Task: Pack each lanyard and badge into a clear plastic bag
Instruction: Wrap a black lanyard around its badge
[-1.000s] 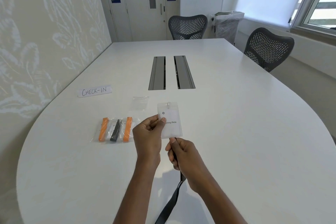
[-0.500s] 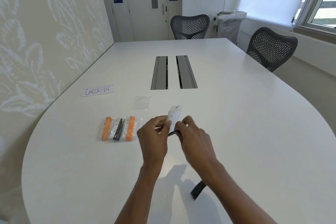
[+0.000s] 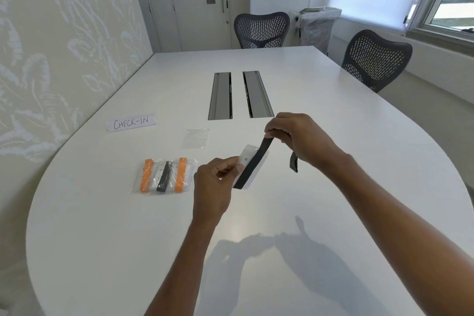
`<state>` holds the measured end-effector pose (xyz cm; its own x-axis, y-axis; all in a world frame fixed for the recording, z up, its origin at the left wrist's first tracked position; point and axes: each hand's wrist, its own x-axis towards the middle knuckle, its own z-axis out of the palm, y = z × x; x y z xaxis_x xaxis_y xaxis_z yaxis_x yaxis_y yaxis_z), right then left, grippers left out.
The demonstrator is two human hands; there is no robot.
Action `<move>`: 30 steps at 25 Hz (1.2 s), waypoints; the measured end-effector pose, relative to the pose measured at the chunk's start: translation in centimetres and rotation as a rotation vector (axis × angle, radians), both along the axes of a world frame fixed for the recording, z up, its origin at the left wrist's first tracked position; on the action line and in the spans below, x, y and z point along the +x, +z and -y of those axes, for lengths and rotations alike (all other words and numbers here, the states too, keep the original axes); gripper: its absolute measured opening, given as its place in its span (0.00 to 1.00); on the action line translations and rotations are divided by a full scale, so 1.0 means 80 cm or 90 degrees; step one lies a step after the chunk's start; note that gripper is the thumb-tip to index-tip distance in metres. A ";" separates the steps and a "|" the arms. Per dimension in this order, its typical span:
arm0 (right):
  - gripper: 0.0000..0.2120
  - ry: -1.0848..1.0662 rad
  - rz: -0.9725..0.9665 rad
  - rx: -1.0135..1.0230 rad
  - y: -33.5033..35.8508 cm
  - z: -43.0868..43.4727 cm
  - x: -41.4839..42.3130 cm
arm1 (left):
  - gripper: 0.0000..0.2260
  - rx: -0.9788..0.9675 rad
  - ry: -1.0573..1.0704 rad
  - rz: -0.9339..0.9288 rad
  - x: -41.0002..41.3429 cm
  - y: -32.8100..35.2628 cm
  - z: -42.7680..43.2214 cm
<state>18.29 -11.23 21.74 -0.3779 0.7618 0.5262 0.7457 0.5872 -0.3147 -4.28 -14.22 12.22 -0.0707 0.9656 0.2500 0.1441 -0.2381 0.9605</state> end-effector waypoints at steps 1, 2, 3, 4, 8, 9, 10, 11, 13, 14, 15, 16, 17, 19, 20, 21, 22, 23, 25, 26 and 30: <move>0.04 0.011 -0.027 -0.017 -0.001 -0.002 0.004 | 0.09 -0.019 -0.029 0.024 -0.002 0.003 0.001; 0.04 0.017 -0.055 -0.040 -0.003 -0.004 0.007 | 0.10 -0.039 -0.063 0.046 -0.004 0.006 0.001; 0.04 0.019 -0.084 -0.067 -0.006 -0.006 0.010 | 0.10 -0.059 -0.096 0.064 -0.007 0.009 0.002; 0.04 0.019 -0.115 -0.094 -0.010 -0.007 0.012 | 0.11 -0.078 -0.122 0.074 -0.010 0.010 0.003; 0.04 0.029 -0.176 -0.122 -0.027 -0.009 0.012 | 0.09 -0.115 -0.139 0.065 -0.019 0.010 0.004; 0.05 0.033 -0.182 -0.125 -0.030 -0.010 0.011 | 0.08 -0.119 -0.138 0.056 -0.020 0.010 0.005; 0.05 0.037 -0.187 -0.128 -0.032 -0.011 0.010 | 0.08 -0.123 -0.137 0.047 -0.021 0.009 0.006; 0.05 0.040 -0.194 -0.133 -0.035 -0.012 0.009 | 0.08 -0.126 -0.139 0.040 -0.021 0.009 0.007; 0.05 0.047 -0.209 -0.146 -0.042 -0.016 0.009 | 0.09 -0.130 -0.149 0.040 -0.021 0.008 0.009; 0.06 0.054 -0.218 -0.161 -0.047 -0.018 0.009 | 0.09 -0.131 -0.163 0.046 -0.023 0.008 0.011; 0.06 0.061 -0.232 -0.185 -0.052 -0.021 0.010 | 0.09 -0.132 -0.188 0.057 -0.024 0.008 0.013; 0.06 0.071 -0.261 -0.221 -0.057 -0.023 0.013 | 0.09 -0.135 -0.219 0.078 -0.026 0.009 0.015; 0.06 0.088 -0.306 -0.268 -0.063 -0.024 0.017 | 0.09 -0.143 -0.253 0.109 -0.028 0.009 0.018; 0.05 0.142 -0.401 -0.378 -0.078 -0.021 0.023 | 0.11 -0.169 -0.300 0.191 -0.031 0.011 0.023; 0.05 0.168 -0.431 -0.434 -0.087 -0.016 0.022 | 0.12 -0.185 -0.309 0.231 -0.032 0.011 0.025; 0.05 0.197 -0.447 -0.491 -0.097 -0.010 0.019 | 0.13 -0.199 -0.313 0.264 -0.032 0.012 0.026; 0.05 0.234 -0.450 -0.546 -0.105 -0.004 0.014 | 0.13 -0.211 -0.315 0.285 -0.030 0.012 0.028; 0.06 0.275 -0.441 -0.592 -0.112 0.002 0.008 | 0.14 -0.223 -0.315 0.291 -0.028 0.012 0.029; 0.08 0.327 -0.418 -0.649 -0.120 0.010 -0.004 | 0.16 -0.245 -0.315 0.282 -0.023 0.010 0.033; 0.10 0.336 -0.428 -0.670 -0.122 0.014 -0.009 | 0.16 -0.254 -0.312 0.282 -0.021 0.010 0.034; 0.15 0.318 -0.714 -0.783 -0.132 0.042 -0.045 | 0.14 -0.253 -0.264 0.350 -0.014 0.016 0.037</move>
<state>14.72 -14.59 11.14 -0.5695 0.8187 -0.0732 -0.2938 -0.2859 -0.9121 -5.39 -17.18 13.52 0.3002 0.9501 -0.0849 -0.4012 0.2065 0.8924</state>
